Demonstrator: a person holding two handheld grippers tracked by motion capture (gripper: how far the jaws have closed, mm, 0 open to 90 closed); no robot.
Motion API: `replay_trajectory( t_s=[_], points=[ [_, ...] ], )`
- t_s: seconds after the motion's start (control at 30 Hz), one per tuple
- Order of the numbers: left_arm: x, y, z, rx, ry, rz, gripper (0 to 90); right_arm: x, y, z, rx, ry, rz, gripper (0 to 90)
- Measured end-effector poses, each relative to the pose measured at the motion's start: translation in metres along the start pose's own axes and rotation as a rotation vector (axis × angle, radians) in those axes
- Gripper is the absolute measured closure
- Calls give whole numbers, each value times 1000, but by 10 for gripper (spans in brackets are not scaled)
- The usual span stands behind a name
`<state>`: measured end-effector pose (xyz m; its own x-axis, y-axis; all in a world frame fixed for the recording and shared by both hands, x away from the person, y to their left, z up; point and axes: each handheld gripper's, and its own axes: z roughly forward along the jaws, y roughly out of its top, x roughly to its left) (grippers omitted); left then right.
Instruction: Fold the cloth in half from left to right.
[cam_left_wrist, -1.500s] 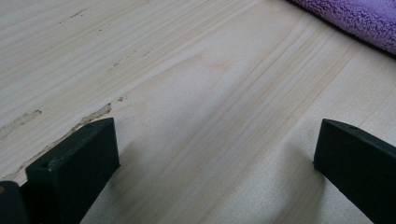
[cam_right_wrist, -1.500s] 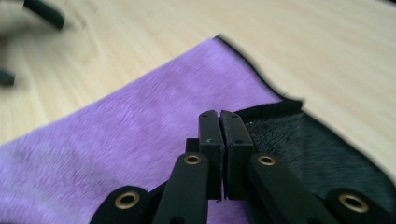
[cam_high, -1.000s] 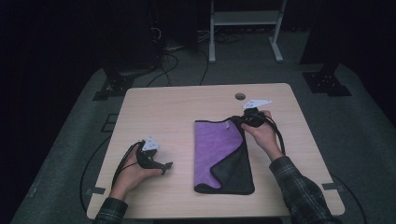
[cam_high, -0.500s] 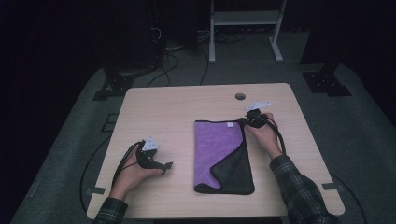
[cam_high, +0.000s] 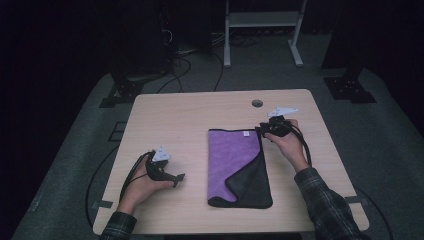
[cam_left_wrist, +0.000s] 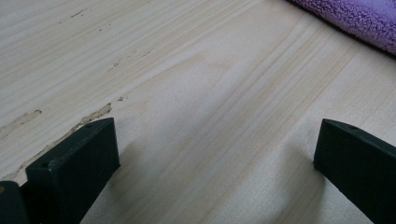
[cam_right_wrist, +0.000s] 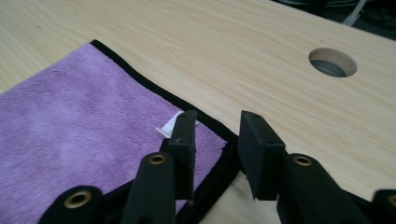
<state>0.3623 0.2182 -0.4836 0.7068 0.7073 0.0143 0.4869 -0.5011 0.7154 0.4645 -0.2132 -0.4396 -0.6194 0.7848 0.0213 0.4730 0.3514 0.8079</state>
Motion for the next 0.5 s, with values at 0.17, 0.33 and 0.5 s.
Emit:
replay_trajectory(
  t_s=[0.17,0.33,0.5],
  points=[
    [0,0,0,0,0,0,0,10,1,-15,-13,27,-15,645],
    [0,0,0,0,0,0,0,27,-7,-22,-12,84,-18,635],
    [0,0,0,3,0,0,0,45,-14,-29,-4,115,-51,628]
  ],
)
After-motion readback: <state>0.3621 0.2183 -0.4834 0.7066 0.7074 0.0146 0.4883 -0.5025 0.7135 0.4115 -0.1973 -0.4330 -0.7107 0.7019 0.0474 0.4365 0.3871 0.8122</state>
